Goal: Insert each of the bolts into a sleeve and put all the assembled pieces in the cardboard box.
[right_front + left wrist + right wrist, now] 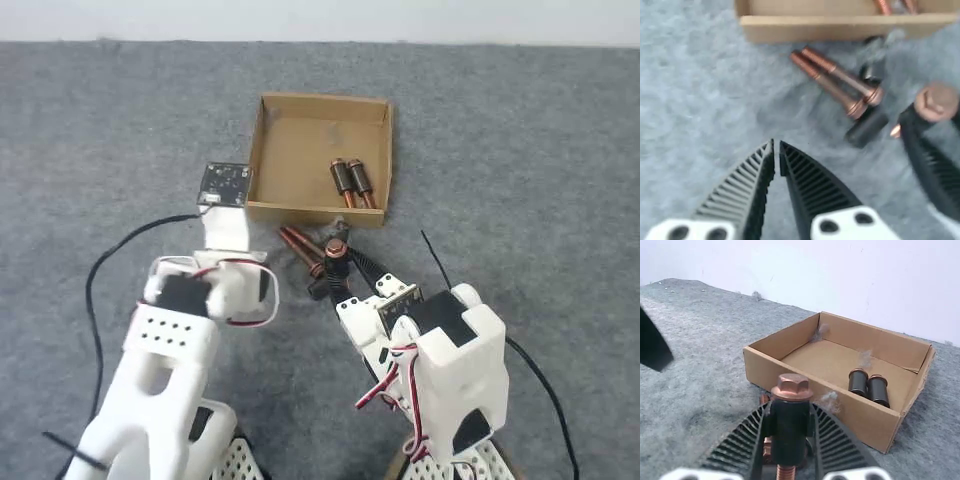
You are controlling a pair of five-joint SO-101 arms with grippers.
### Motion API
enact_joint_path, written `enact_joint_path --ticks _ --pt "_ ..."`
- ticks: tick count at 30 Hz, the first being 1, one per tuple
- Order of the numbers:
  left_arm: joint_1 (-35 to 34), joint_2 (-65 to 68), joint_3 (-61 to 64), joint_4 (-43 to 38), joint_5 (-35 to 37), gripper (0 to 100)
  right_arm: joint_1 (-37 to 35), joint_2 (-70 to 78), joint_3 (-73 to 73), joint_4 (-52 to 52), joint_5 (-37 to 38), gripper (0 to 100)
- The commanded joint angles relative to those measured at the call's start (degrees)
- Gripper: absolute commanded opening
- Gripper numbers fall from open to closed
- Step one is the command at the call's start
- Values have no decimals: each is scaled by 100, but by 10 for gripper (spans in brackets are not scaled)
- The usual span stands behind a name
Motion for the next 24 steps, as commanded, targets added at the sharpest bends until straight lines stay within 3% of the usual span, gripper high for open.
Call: enact_joint_path --ticks 1,5,13,19,24 --pt "-659 -105 -629 545 -1046 11 110 -295 26 -171 -26 6" --pt "-1037 -492 -576 571 -1196 10 110 -295 26 -171 -26 6" --pt "-1064 -3103 356 589 -1152 10 101 -295 26 -171 -26 6" --pt "-1090 -3376 752 589 -1152 10 101 -295 26 -171 -26 6" --pt "-1512 -3385 787 536 -1187 10 101 -295 35 -171 -26 6"
